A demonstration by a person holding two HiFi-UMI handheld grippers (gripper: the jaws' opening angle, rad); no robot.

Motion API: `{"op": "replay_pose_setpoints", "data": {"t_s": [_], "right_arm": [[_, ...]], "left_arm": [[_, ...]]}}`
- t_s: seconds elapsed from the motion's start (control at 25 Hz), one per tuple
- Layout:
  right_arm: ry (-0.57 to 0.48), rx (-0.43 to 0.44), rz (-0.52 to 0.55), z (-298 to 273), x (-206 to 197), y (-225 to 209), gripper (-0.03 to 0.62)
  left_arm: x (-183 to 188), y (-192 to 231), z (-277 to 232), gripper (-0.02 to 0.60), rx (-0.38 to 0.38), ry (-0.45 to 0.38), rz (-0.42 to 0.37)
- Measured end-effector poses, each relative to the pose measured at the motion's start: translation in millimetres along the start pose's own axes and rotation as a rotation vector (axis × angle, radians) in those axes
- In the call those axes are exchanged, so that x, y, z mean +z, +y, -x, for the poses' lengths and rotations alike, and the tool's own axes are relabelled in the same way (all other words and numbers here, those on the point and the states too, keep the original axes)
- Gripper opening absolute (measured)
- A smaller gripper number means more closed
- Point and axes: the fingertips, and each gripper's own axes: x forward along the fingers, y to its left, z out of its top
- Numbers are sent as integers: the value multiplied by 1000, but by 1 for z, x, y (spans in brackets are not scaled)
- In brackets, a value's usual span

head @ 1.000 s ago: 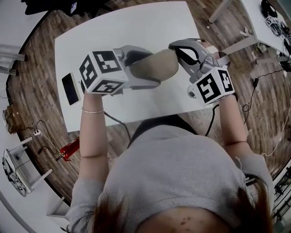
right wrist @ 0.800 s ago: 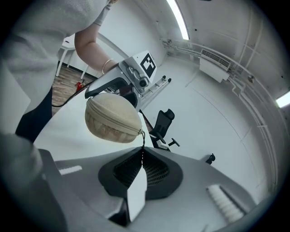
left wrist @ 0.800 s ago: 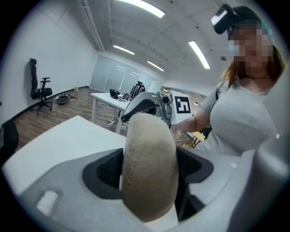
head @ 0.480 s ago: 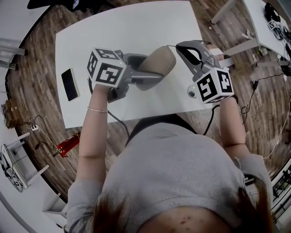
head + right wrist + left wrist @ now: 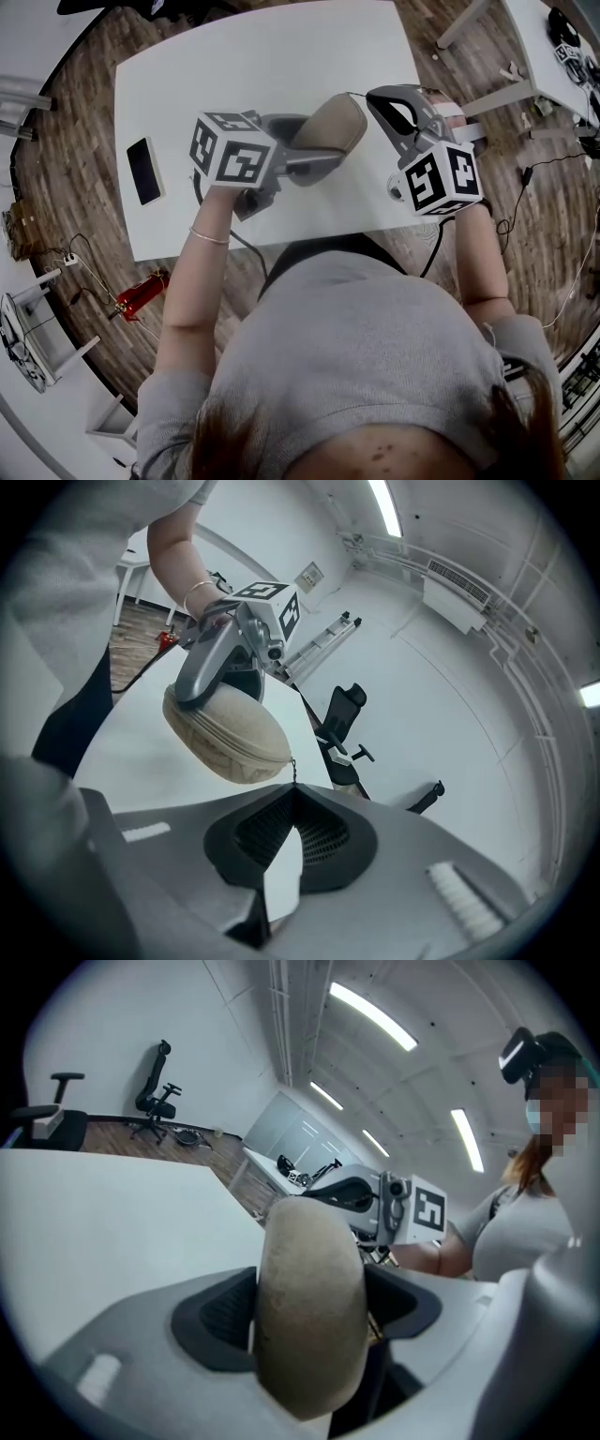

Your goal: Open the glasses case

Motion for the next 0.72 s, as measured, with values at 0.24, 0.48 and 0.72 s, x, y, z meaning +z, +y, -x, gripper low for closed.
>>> {"op": "replay_pose_setpoints", "data": {"t_s": [0.24, 0.48, 0.72], "right_arm": [[0, -12, -3, 9, 4, -6, 5], [-18, -31, -22, 16, 8, -3, 5], [-1, -62, -92, 13, 3, -1, 5]], "left_arm": [[10, 3, 1, 357, 50, -64, 4], [19, 18, 4, 354, 74, -155, 134], [22, 23, -3, 356, 85, -153, 170]]}}
